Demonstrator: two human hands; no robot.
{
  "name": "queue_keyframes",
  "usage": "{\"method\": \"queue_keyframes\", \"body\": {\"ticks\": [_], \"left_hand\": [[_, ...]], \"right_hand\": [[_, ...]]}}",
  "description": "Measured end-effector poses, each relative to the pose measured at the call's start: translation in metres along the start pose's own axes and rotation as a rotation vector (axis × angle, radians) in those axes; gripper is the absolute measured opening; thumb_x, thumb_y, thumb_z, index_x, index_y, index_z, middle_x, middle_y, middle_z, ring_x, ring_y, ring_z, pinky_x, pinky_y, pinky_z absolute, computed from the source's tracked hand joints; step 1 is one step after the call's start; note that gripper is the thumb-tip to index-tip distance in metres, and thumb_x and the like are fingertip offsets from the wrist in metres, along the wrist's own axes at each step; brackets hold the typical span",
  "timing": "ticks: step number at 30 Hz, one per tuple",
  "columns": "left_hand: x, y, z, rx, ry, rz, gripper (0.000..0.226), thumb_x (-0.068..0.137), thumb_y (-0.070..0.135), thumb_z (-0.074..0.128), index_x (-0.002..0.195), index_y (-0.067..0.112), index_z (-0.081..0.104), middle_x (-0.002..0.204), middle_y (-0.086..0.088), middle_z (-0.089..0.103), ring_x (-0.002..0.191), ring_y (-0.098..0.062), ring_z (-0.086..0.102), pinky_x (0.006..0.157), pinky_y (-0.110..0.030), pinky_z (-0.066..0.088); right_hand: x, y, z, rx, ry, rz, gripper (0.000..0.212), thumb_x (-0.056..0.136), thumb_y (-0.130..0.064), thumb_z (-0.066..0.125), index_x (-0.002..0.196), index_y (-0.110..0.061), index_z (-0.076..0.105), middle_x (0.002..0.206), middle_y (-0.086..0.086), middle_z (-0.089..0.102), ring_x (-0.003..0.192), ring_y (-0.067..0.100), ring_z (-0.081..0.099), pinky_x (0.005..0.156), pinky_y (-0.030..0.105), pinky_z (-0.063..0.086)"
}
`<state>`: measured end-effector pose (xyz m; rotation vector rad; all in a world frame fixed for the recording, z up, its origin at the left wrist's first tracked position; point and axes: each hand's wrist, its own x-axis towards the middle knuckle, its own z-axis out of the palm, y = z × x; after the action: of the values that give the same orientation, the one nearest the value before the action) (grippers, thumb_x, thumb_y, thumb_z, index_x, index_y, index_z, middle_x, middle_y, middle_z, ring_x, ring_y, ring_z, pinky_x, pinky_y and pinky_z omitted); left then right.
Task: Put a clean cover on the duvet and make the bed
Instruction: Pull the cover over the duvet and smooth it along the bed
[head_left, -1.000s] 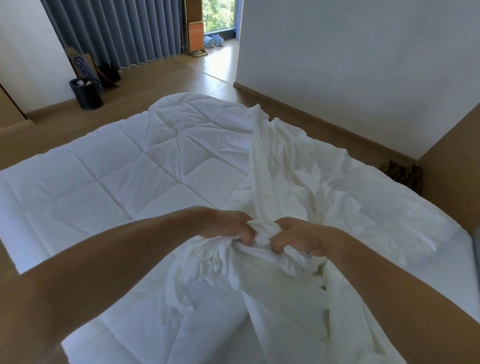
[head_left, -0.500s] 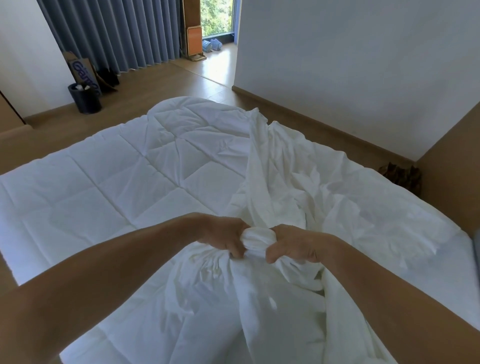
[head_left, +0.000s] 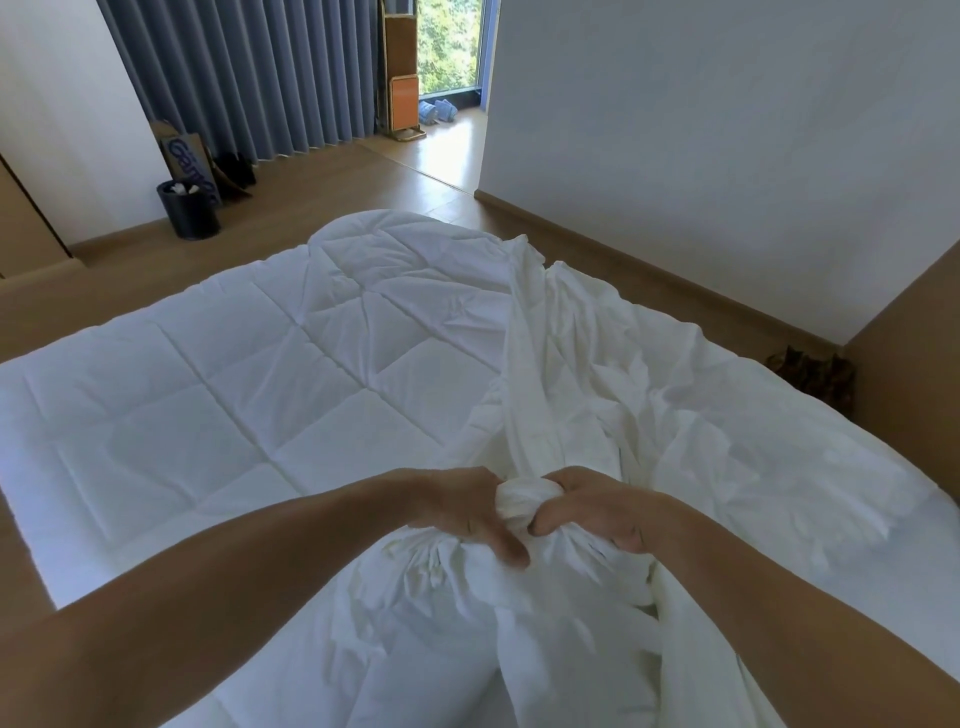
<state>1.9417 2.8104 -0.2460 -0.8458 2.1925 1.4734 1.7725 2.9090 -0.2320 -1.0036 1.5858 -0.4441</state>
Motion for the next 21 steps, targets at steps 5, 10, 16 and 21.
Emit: {"method": "queue_keyframes", "body": {"ticks": [5, 10, 16, 21], "left_hand": [[-0.001, 0.005, -0.003, 0.296, 0.138, 0.09, 0.036, 0.073, 0.007, 0.072, 0.108, 0.011, 0.062, 0.096, -0.004, 0.067, 0.088, -0.023, 0.063, 0.077, -0.034, 0.053], [-0.007, 0.0, -0.008, 0.065, 0.031, 0.102, 0.055, 0.076, -0.004, 0.065, 0.126, 0.017, 0.058, 0.106, 0.007, 0.064, 0.097, -0.012, 0.06, 0.075, -0.016, 0.047], [-0.007, -0.002, -0.015, -0.111, -0.075, 0.096, 0.062, 0.063, 0.002, 0.064, 0.124, 0.014, 0.06, 0.113, -0.007, 0.068, 0.106, -0.023, 0.065, 0.091, -0.035, 0.056], [-0.008, 0.0, -0.015, -0.265, -0.125, 0.016, 0.041, 0.065, 0.013, 0.067, 0.105, 0.015, 0.066, 0.098, -0.007, 0.07, 0.092, -0.023, 0.068, 0.083, -0.035, 0.055]], "right_hand": [[-0.001, 0.003, -0.001, 0.124, -0.006, 0.016, 0.036, 0.077, -0.005, 0.074, 0.113, -0.003, 0.071, 0.101, 0.013, 0.073, 0.094, 0.025, 0.069, 0.089, 0.036, 0.053], [-0.004, -0.008, -0.006, -0.274, -0.065, 0.062, 0.064, 0.057, -0.026, 0.089, 0.116, -0.019, 0.067, 0.107, 0.002, 0.074, 0.1, 0.021, 0.07, 0.094, 0.04, 0.056], [-0.006, -0.013, -0.004, -0.374, -0.001, 0.087, 0.05, 0.057, -0.022, 0.072, 0.102, -0.001, 0.067, 0.084, 0.009, 0.064, 0.076, 0.025, 0.062, 0.068, 0.033, 0.05], [-0.012, -0.008, -0.003, -0.077, -0.112, 0.082, 0.03, 0.07, -0.009, 0.062, 0.097, 0.003, 0.068, 0.082, 0.01, 0.064, 0.073, 0.022, 0.063, 0.067, 0.029, 0.049]]}}
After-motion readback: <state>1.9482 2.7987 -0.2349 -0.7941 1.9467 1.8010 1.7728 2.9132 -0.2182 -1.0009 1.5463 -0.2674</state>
